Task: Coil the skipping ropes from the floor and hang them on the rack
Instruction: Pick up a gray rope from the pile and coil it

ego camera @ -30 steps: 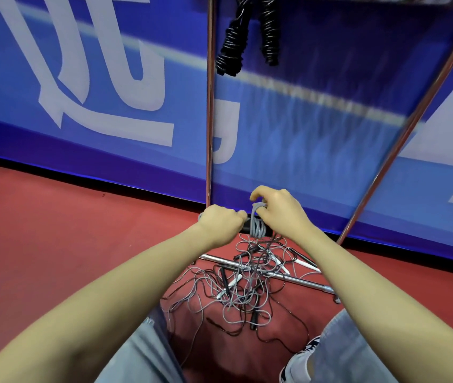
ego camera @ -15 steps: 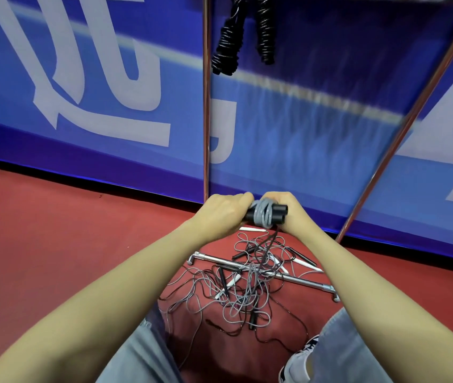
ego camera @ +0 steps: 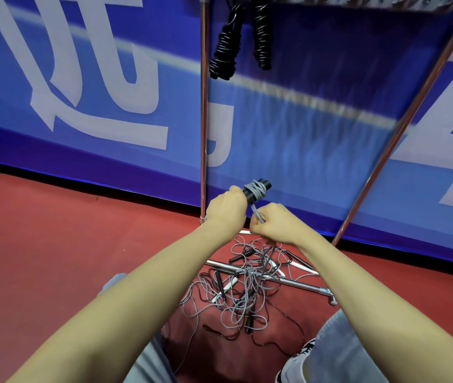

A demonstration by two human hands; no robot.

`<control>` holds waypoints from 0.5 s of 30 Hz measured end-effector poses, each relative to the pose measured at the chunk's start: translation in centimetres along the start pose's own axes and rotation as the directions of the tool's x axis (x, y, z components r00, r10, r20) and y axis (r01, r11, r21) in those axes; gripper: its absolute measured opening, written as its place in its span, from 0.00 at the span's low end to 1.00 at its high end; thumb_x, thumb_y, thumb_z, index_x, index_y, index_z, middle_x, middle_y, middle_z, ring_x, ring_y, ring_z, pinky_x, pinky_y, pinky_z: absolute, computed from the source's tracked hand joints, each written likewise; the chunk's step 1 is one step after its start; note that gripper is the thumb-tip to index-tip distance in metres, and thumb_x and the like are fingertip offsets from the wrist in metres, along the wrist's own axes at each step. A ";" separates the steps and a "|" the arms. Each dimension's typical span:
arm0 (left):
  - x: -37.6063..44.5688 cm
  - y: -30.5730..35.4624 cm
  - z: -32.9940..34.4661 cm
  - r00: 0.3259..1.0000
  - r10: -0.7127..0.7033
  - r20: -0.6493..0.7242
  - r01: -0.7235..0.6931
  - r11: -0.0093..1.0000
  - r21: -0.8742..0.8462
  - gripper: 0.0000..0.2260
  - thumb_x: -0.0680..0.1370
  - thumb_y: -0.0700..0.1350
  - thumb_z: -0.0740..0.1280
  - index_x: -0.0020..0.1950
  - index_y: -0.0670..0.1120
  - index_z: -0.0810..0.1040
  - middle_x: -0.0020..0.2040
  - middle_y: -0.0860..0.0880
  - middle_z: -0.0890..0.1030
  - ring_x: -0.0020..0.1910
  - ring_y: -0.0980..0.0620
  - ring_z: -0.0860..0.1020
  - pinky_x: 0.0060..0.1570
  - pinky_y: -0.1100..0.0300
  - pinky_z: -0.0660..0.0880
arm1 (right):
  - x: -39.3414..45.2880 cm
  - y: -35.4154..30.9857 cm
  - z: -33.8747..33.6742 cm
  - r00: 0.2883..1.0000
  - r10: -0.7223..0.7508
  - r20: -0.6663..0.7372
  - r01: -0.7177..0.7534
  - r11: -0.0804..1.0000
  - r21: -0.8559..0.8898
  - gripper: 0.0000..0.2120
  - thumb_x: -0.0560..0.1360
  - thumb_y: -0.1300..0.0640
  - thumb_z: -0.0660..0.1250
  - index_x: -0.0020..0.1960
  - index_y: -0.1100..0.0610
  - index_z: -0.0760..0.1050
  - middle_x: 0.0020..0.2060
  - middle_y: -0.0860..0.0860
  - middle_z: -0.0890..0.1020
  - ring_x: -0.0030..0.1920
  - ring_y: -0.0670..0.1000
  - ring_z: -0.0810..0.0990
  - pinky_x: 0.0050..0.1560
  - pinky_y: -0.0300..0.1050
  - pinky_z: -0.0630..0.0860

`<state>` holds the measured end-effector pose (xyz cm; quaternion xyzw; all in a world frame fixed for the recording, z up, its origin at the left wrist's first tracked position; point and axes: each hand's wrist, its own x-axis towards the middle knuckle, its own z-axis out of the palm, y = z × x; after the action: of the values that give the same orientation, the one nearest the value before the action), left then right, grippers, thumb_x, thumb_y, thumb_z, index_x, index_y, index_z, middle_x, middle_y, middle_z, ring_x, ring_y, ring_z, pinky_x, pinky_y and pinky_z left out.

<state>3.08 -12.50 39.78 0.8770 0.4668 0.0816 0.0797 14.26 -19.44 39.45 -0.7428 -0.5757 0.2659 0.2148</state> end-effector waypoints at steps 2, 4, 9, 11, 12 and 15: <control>0.1 -0.1 0.1 0.999 0.008 0.031 -0.011 0.994 0.110 0.10 0.76 0.32 0.59 0.58 0.37 0.67 0.54 0.40 0.79 0.52 0.39 0.79 0.40 0.54 0.67 | -0.2 -0.1 -0.4 0.999 -0.048 0.003 0.048 0.991 -0.126 0.06 0.68 0.63 0.64 0.33 0.59 0.72 0.25 0.50 0.71 0.28 0.49 0.67 0.33 0.45 0.67; 0.1 -0.2 0.2 0.997 0.033 0.065 -0.046 0.976 0.211 0.11 0.76 0.32 0.60 0.59 0.38 0.67 0.54 0.42 0.80 0.52 0.40 0.80 0.40 0.54 0.67 | -0.2 -0.3 -1.0 0.995 -0.099 -0.006 0.090 0.923 -0.374 0.05 0.70 0.59 0.63 0.36 0.57 0.72 0.29 0.52 0.72 0.33 0.53 0.69 0.32 0.45 0.63; 1.0 -0.7 -0.2 0.961 0.227 0.159 -0.275 0.856 0.437 0.11 0.78 0.35 0.58 0.60 0.39 0.69 0.55 0.44 0.80 0.53 0.42 0.80 0.40 0.56 0.66 | 0.1 -0.6 -2.0 0.824 -0.526 -0.209 0.220 0.639 -0.737 0.05 0.69 0.61 0.62 0.41 0.55 0.76 0.32 0.52 0.80 0.32 0.58 0.80 0.27 0.39 0.56; 1.2 -1.2 -0.8 0.908 0.363 0.211 -0.419 0.753 0.508 0.11 0.78 0.35 0.57 0.60 0.40 0.69 0.53 0.45 0.81 0.51 0.41 0.80 0.36 0.56 0.65 | 0.4 -0.8 -2.5 0.807 -0.487 -0.334 0.179 0.741 -0.648 0.07 0.72 0.62 0.62 0.48 0.55 0.76 0.40 0.52 0.83 0.40 0.59 0.82 0.32 0.45 0.66; 1.2 -1.4 -0.9 0.871 0.424 0.247 -0.487 0.689 0.536 0.11 0.79 0.36 0.56 0.60 0.41 0.69 0.52 0.45 0.81 0.49 0.42 0.80 0.34 0.57 0.64 | 0.7 -0.8 -2.8 0.854 -0.355 -0.380 0.118 0.844 -0.523 0.07 0.74 0.60 0.62 0.52 0.55 0.75 0.44 0.52 0.82 0.45 0.59 0.80 0.37 0.47 0.69; 1.2 -2.0 -0.4 0.806 0.521 0.282 -0.581 0.605 0.545 0.09 0.80 0.37 0.54 0.59 0.42 0.68 0.48 0.45 0.81 0.44 0.42 0.80 0.33 0.57 0.65 | 1.9 -0.5 -2.9 0.878 -0.051 -0.477 0.041 0.999 -0.031 0.04 0.75 0.56 0.68 0.42 0.52 0.74 0.33 0.51 0.77 0.40 0.59 0.76 0.41 0.52 0.77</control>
<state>2.08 -10.40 39.79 0.9576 0.1698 -0.0935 -0.2131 16.13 -17.52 41.69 -0.7735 -0.5253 0.0638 0.3487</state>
